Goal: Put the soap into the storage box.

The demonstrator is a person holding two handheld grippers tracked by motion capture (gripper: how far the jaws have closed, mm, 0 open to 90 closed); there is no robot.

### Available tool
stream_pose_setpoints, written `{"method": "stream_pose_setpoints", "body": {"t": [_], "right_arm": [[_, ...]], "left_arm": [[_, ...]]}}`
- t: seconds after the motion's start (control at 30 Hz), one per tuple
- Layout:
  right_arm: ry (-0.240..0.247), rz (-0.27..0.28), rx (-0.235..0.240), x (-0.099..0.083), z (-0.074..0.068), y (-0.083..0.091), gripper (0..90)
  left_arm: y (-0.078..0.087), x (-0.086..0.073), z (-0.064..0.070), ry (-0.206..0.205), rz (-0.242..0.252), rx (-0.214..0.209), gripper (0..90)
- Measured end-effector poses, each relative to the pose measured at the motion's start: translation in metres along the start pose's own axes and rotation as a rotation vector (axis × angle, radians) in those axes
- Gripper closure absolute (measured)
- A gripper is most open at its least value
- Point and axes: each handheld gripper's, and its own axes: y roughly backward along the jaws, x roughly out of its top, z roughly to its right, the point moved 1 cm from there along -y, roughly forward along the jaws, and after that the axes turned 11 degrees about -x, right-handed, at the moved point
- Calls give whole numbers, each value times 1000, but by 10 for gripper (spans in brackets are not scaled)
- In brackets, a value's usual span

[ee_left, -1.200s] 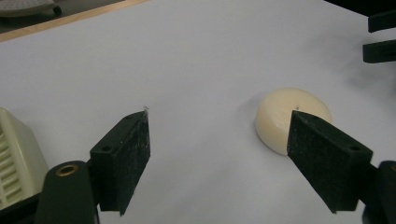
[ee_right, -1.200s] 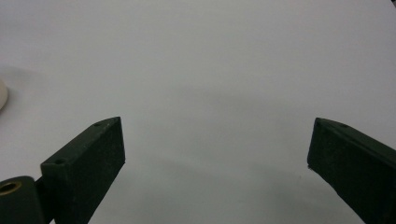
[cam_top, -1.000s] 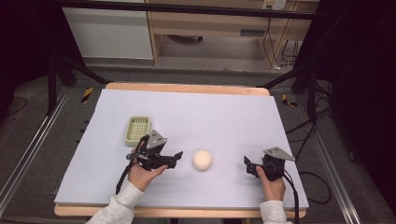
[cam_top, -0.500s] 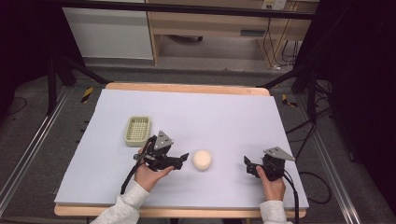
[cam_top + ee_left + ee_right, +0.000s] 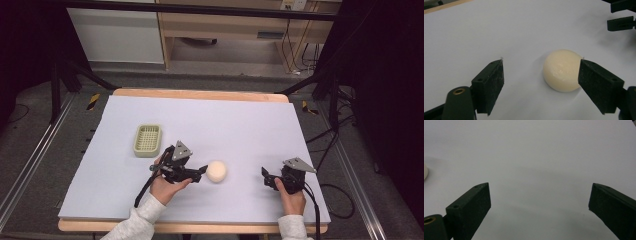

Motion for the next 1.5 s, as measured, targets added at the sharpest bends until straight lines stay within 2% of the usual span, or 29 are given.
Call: {"method": "stream_pose_setpoints", "body": {"t": [0.87, 1.5], "right_arm": [[3, -1, 2, 0, 0, 0, 45], [4, -1, 4, 0, 0, 0, 45]], "left_arm": [[-26, 4, 12, -9, -28, -31, 187], [-45, 5, 16, -16, -65, -33, 161]]}}
